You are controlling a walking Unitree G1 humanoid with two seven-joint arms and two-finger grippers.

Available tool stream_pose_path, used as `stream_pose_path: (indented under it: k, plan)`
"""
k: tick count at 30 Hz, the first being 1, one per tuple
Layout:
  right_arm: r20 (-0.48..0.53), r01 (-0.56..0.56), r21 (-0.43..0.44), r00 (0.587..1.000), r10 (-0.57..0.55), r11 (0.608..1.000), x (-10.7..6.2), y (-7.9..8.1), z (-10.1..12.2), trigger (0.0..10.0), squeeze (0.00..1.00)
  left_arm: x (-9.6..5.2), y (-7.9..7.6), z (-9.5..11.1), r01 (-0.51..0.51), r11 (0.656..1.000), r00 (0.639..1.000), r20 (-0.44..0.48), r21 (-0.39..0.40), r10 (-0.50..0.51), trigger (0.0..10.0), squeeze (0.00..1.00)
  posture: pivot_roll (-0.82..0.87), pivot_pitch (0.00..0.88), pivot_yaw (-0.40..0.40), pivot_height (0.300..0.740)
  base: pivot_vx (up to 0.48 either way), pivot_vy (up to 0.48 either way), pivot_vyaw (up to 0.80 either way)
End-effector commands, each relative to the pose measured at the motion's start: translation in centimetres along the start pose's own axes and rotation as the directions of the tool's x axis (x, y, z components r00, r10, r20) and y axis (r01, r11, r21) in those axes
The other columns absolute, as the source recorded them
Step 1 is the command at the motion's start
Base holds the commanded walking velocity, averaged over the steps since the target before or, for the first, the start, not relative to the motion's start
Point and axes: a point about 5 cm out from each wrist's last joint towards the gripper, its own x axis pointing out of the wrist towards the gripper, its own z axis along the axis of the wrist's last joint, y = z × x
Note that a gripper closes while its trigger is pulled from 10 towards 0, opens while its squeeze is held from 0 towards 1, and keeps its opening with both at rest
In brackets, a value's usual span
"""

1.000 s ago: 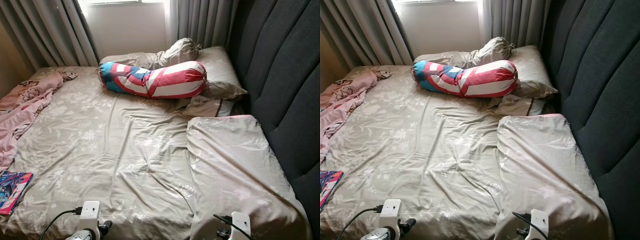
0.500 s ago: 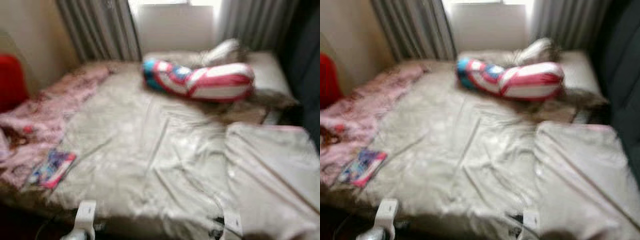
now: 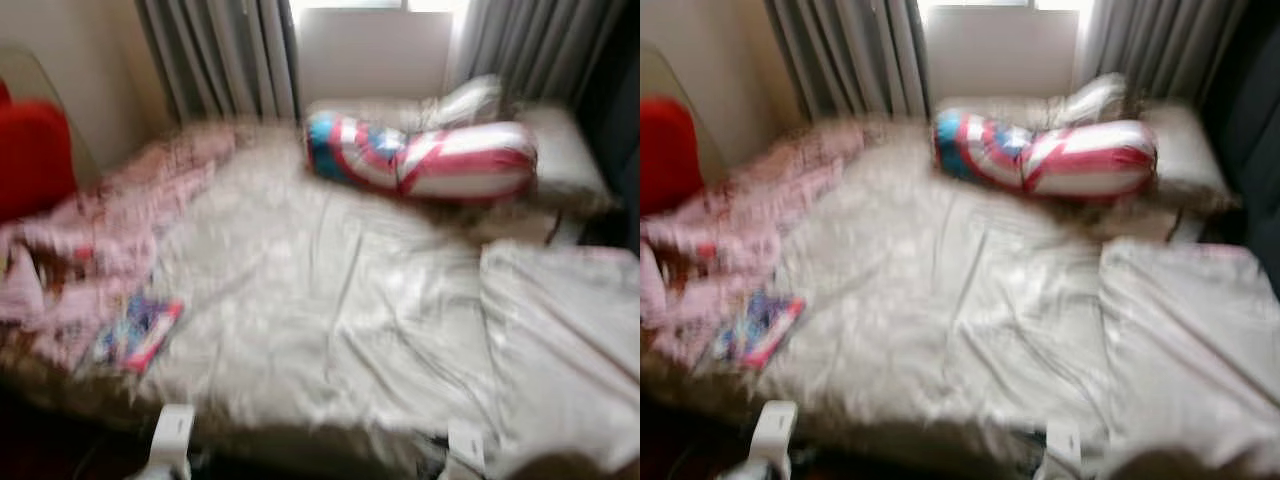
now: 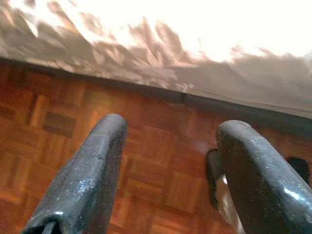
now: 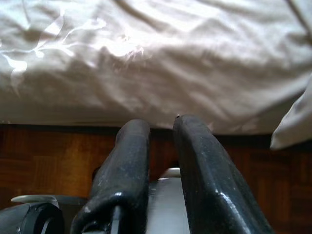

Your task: Clean up the room

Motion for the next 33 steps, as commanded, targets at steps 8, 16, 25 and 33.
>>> stream_pose_path:
  k: [8, 16, 25, 33]
  plan:
    - [-0.01, 0.028, 0.008, 1.0, -0.028, 1.0, -0.07, -0.78, -0.13, 10.0, 0.0, 0.04, -0.4, -0.23, 0.011, 1.0, 1.0, -0.014, -0.005, -0.011, 10.0, 0.0, -0.1, 0.0, 0.053, 0.74, 0.0, 0.407, 0.0]
    - [-0.008, 0.033, 0.016, 0.999, -0.033, 0.999, -0.07, -0.81, -0.11, 10.0, 0.0, 0.06, -0.43, -0.22, 0.008, 1.0, 1.0, -0.013, -0.006, -0.008, 10.0, 0.0, -0.1, 0.0, 0.05, 0.74, 0.0, 0.411, 0.0]
    - [-0.007, 0.034, 0.014, 0.999, -0.034, 0.999, -0.05, -0.81, -0.03, 10.0, 0.0, 0.07, -0.46, -0.16, 0.01, 1.0, 1.0, -0.013, -0.006, -0.01, 10.0, 0.0, -0.1, 0.0, 0.049, 0.74, 0.0, 0.415, 0.0]
    - [-0.004, 0.035, 0.014, 0.999, -0.034, 0.999, -0.06, -0.82, -0.01, 10.0, 0.0, 0.07, -0.46, -0.17, 0.01, 1.0, 1.0, -0.013, -0.006, -0.01, 10.0, 0.0, -0.1, 0.0, 0.048, 0.74, 0.0, 0.416, 0.0]
